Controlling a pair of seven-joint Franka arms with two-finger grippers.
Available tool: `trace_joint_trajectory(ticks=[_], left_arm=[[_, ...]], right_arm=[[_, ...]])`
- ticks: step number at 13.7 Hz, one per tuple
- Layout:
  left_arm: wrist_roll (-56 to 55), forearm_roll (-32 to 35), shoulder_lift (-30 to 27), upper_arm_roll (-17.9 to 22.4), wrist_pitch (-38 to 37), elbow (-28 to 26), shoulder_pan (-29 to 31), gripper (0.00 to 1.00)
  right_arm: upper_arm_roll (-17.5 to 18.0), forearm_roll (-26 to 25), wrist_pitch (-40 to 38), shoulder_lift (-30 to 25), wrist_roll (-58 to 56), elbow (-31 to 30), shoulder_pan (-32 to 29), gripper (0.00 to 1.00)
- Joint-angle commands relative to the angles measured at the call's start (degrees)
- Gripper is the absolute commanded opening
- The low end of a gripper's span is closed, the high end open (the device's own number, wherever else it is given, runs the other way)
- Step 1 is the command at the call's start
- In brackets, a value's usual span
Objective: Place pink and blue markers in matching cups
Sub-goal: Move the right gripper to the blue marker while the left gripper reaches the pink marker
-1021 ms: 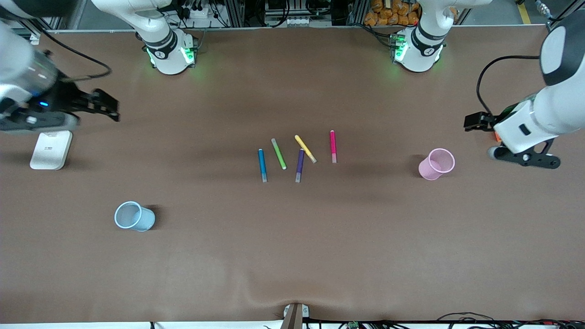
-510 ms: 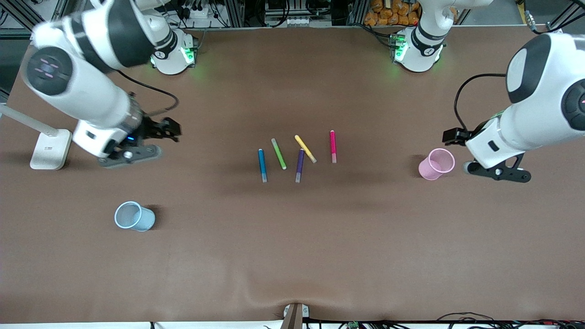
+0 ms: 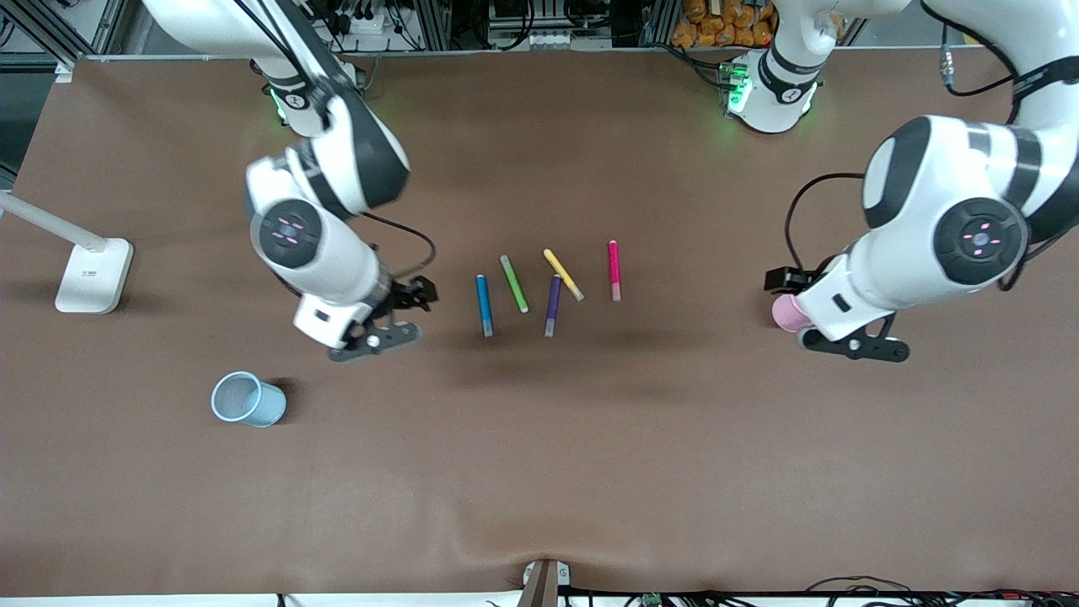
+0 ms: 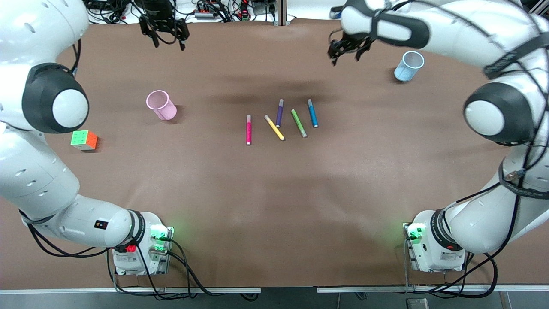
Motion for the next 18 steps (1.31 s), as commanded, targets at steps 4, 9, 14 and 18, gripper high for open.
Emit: trace_joint_trajectory(ticks=[4,9,14,18], left_arm=[[-6.59,-3.59,3.58,-0.61,6.77,-2.74,-4.08,1.0],[-12.38,-3.68,4.29,-0.61,17.03,-10.55,-9.53,1.0],[-13.89,-3.77,5.69,-0.7,24.0,-14.35,-11.04,1.0],[-17.83,-3.77,7.36,-1.14,28.21,-16.1,-13.41,1.0]], right_arm=[[-0.82,-0.17,7.76,8.22,12.13,1.11,7.38,1.0],[-0.91,-0.43,16.71,10.34,16.81,-4.32,10.21,1.0],[-0.91,-0.43,25.26,12.27,16.81,-7.95,10.82,1.0],[-1.0,-2.02,26.76,13.24,16.81,-7.95,10.82,0.7]])
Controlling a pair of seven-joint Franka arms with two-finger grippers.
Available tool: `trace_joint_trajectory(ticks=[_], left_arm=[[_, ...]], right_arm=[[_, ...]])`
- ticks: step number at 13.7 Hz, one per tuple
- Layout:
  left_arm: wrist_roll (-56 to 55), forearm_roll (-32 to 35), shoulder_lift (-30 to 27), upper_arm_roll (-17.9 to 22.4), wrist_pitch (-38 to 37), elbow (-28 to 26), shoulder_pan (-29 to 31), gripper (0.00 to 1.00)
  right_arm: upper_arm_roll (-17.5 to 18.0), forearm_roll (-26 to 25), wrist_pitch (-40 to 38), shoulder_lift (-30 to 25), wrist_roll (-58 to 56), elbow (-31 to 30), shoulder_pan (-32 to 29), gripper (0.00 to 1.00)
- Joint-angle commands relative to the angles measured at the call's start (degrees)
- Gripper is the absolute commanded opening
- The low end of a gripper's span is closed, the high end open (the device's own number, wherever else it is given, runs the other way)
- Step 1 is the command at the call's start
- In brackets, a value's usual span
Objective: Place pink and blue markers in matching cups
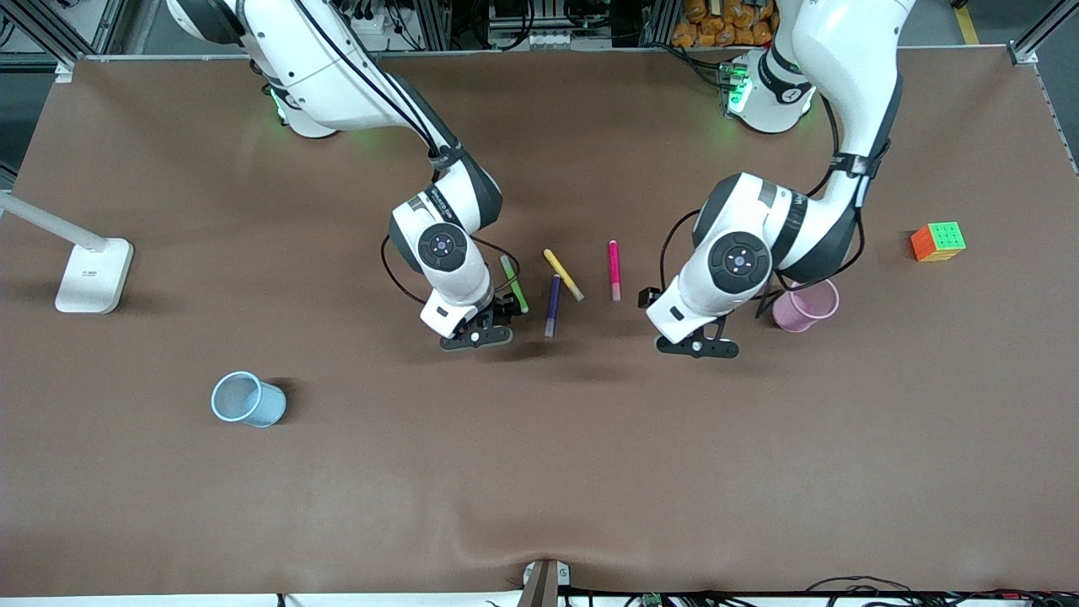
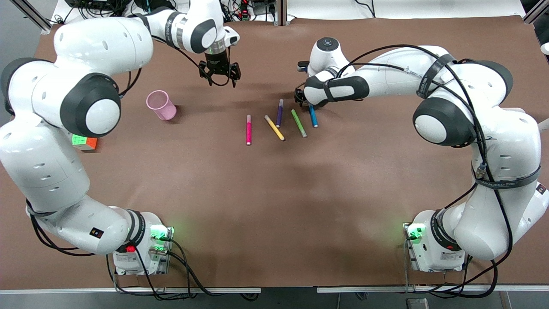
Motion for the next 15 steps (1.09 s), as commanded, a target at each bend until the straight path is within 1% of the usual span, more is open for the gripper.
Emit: trace_joint_trajectory(ticks=[1,3,5,6,7,9,12,13,14,15], left_arm=[[-3.48,-0.82,0.83,0.19,4.29,-2.33,-2.53,1.0],[-4.9,-0.82,1.62,0.19,7.37,-3.74,-3.76,1.0],[-5.69,-1.6,3.28,0.1,9.13,-3.92,-4.12,1.0],[-5.95,-3.09,4.25,-0.59,10.19,-3.92,-4.03,1.0],[-6.3,-4.24,4.96,-1.12,11.59,-4.18,-4.21,1.0],[-8.75,-4.34,5.75,-1.22,12.66,-4.53,-6.13,1.0],[-9.65,-4.34,6.19,-1.3,12.92,-5.67,-6.32,0.89],[-9.65,-4.34,6.72,-1.3,13.62,-5.76,-6.58,0.85],[-9.73,-4.34,7.07,-1.3,14.76,-6.37,-6.93,0.8],[-9.73,-4.34,7.25,-1.22,16.25,-7.16,-7.63,0.73]], right_arm=[[-0.64,-1.12,0.74,0.15,1.04,-0.16,0.74,0.62],[-0.64,-1.12,0.83,0.41,1.04,-0.16,0.83,0.47],[-0.64,-1.12,0.83,0.42,1.04,-0.16,0.74,0.3],[-0.64,-1.12,0.83,0.33,1.04,-0.16,0.65,0.24],[-0.73,-1.12,0.83,0.41,1.04,-0.16,0.57,0.21],[-0.73,-1.12,0.75,0.42,1.04,-0.16,0.22,0.01],[-0.81,-1.47,-0.13,0.33,0.16,0.19,0.04,0.0],[-0.9,-3.39,-1.44,0.07,0.07,0.37,-0.14,0.0],[-0.9,-6.8,-4.5,-0.2,0.16,1.15,-0.4,0.0],[-0.9,-10.32,-9.4,-0.29,0.07,3.42,-1.01,0.0]])
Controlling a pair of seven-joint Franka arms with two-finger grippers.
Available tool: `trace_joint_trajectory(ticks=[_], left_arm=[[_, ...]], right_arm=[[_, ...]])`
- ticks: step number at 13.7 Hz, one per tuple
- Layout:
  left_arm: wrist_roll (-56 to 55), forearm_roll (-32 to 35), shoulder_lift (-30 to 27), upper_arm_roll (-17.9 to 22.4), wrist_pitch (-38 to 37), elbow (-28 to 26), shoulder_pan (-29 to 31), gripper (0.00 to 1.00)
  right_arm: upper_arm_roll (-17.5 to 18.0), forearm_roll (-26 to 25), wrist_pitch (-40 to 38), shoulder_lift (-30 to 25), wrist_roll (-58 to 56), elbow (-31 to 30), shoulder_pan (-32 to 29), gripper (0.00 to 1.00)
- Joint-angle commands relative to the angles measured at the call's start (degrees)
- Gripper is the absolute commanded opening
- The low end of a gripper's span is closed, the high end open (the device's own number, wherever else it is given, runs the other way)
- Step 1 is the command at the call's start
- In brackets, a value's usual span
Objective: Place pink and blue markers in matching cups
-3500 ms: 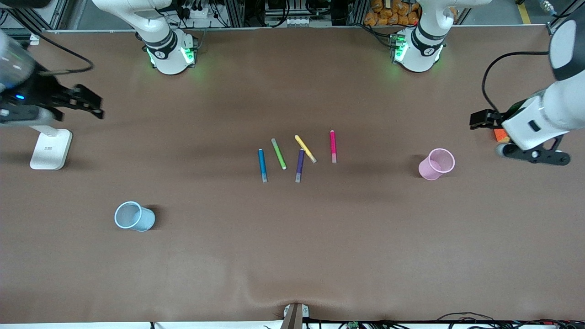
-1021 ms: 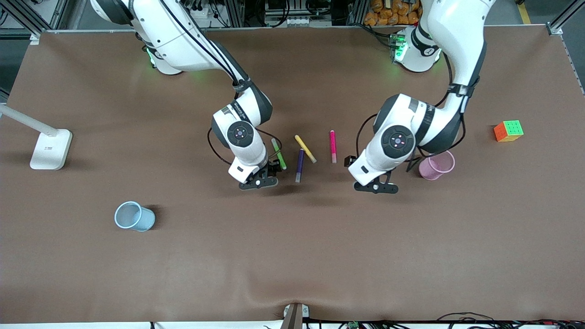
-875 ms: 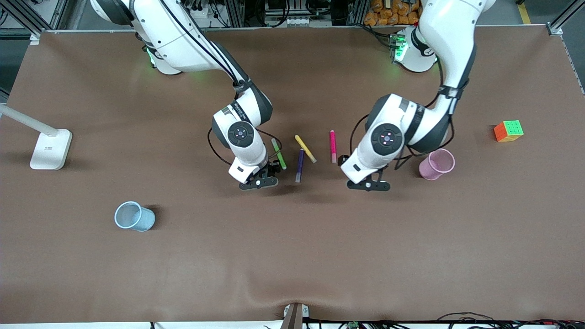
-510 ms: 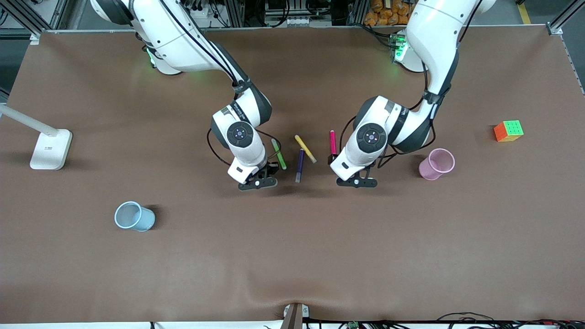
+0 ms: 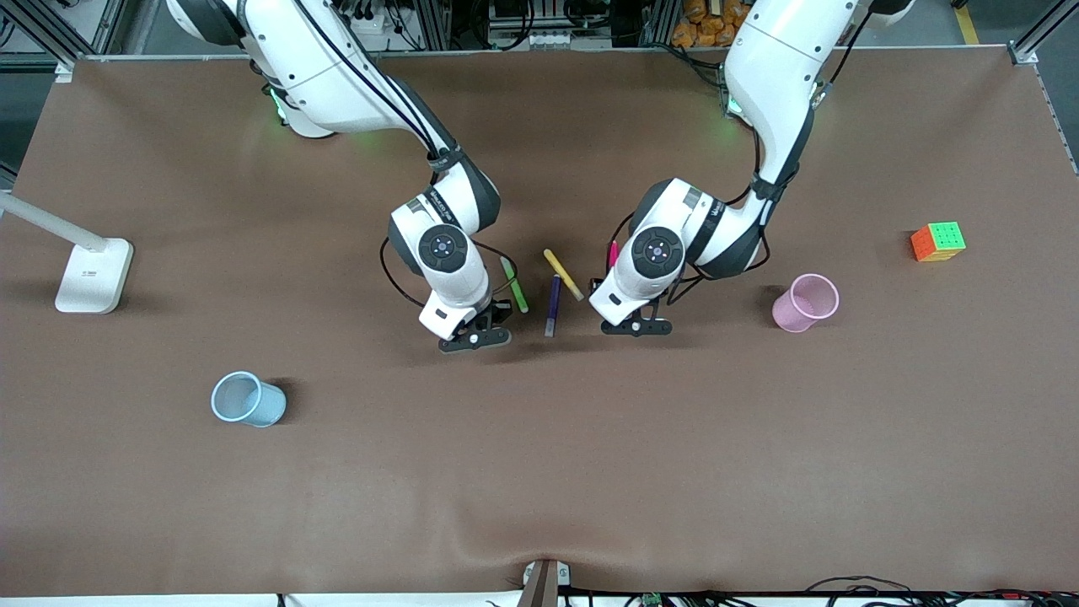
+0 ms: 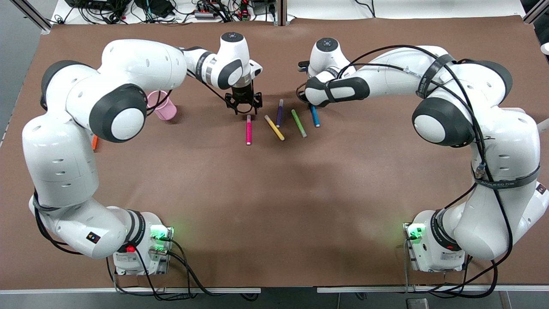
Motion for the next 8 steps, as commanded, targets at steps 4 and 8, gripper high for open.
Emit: trace_joint_trajectory(ticks=[4,8], left_arm=[[-0.39,-0.79,0.85,0.39,3.91,-1.84,-1.1,0.62],[-0.39,-0.79,0.85,0.39,4.26,-1.93,-1.01,0.13]], right_arm=[[0.0,-12.92,-26.37,-0.29,-7.23,11.99,-1.97,0.0],[-0.09,-13.45,-31.41,-1.08,-23.74,12.89,-6.71,0.0]])
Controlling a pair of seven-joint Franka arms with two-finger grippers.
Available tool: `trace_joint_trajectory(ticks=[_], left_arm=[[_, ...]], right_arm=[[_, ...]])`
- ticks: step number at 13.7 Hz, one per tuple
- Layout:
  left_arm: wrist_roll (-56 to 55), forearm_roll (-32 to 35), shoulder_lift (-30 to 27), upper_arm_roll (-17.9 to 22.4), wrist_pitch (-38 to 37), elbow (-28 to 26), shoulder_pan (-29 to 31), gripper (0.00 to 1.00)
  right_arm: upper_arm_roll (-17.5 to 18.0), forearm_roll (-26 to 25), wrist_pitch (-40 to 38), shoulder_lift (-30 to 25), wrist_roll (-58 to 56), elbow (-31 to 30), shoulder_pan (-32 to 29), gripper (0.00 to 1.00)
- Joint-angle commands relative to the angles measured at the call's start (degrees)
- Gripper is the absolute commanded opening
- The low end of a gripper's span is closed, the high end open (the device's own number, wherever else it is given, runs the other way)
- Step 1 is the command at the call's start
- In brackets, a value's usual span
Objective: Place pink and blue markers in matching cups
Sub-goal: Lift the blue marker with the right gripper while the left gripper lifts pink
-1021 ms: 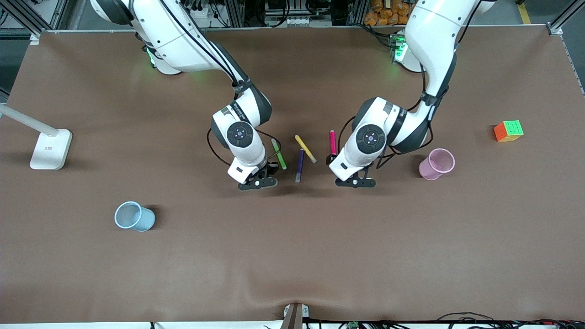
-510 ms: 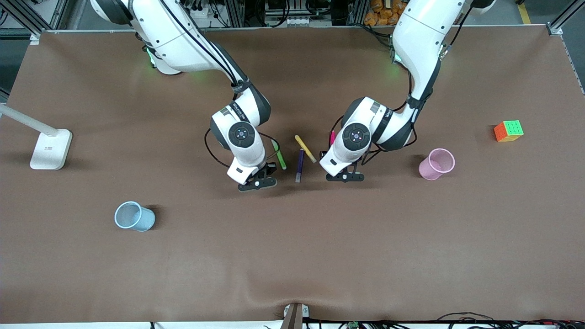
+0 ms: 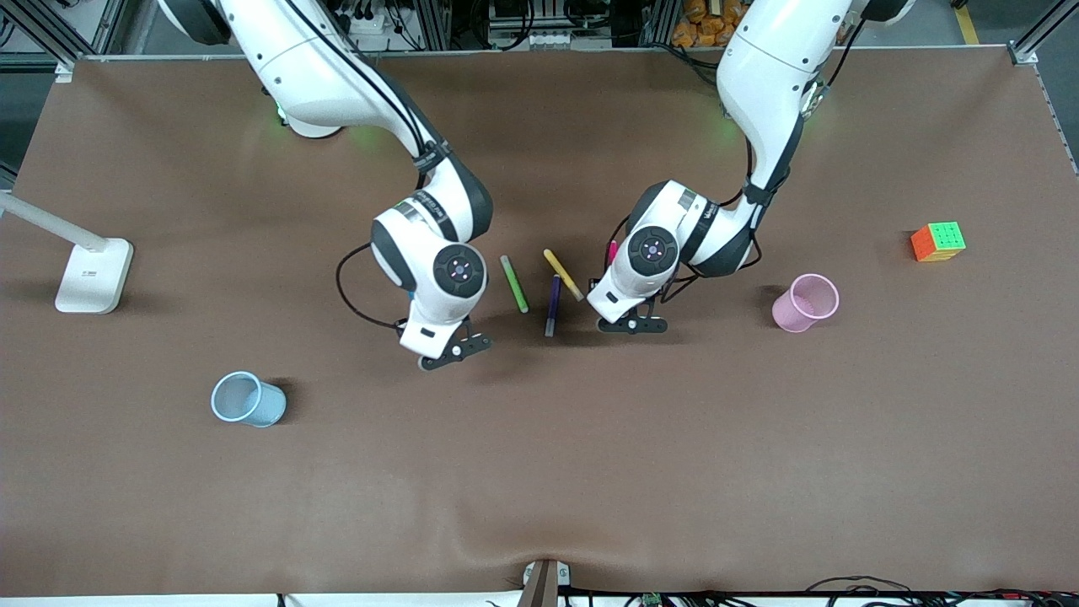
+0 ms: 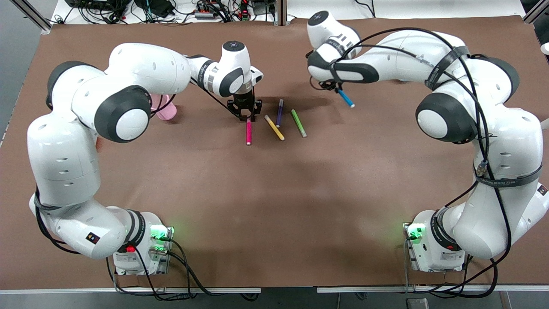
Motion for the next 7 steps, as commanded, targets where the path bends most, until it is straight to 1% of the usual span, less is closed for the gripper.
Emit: trace_joint_trajectory(ticks=[1,2,4,7], left_arm=[[-0.38,-0.79,-0.29,0.3,0.96,-0.45,-0.25,0.0],[-0.38,-0.79,-0.21,0.3,0.96,-0.36,-0.25,0.0],[-0.21,-0.79,-0.38,0.3,0.88,-0.36,0.18,0.0],[0.94,-0.09,-1.96,0.65,-0.88,0.16,1.15,0.0]], right_arm=[[0.8,-1.59,-2.56,-0.88,-11.22,-0.03,-4.05,0.0],[0.37,-2.11,-3.36,-1.06,-14.13,-0.03,-4.93,0.0],[-1.56,-4.75,-4.24,-2.02,-20.89,-0.03,-5.64,0.0],[-6.21,-5.11,-4.68,-3.96,-32.75,0.32,-6.08,0.0]])
